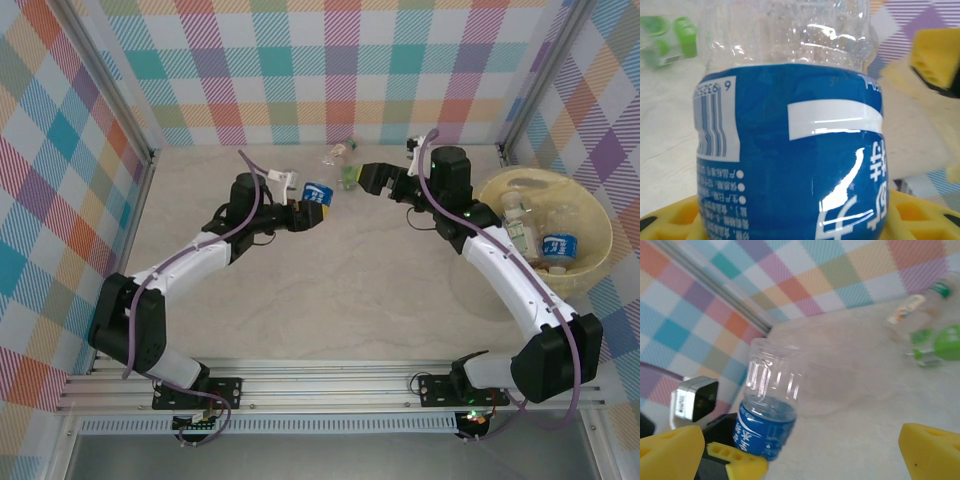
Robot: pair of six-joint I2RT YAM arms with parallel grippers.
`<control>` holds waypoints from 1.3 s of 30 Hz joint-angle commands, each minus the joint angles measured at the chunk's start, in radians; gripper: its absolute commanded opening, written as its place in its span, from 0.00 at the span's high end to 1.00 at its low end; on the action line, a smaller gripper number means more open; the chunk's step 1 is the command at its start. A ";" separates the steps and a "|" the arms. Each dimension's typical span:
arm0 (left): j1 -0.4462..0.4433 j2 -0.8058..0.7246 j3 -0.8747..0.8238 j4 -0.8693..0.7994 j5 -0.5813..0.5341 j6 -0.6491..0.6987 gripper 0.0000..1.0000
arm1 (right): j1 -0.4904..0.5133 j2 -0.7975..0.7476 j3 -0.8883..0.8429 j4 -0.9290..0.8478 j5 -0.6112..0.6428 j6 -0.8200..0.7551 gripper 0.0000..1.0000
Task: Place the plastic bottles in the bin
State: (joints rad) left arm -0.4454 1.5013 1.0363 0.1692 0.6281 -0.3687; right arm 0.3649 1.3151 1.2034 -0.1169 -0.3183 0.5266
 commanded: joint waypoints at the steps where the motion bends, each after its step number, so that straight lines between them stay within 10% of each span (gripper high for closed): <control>1: -0.011 -0.040 -0.002 0.107 0.176 0.017 0.59 | 0.015 0.018 -0.009 0.134 -0.159 0.032 0.00; 17: -0.124 0.017 0.075 0.222 0.295 -0.050 0.61 | 0.065 0.129 0.046 0.295 -0.204 0.154 0.01; 25: -0.139 0.056 0.112 0.203 0.283 -0.049 0.60 | 0.065 0.084 0.008 0.266 -0.157 0.122 0.33; 39: -0.139 0.057 0.174 0.084 0.223 -0.050 0.00 | 0.065 0.007 0.047 0.032 0.078 -0.022 0.49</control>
State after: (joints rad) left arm -0.5812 1.5703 1.1782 0.2741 0.8536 -0.4263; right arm 0.4236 1.3693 1.2156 0.0017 -0.3336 0.5896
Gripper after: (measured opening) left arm 0.998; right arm 0.594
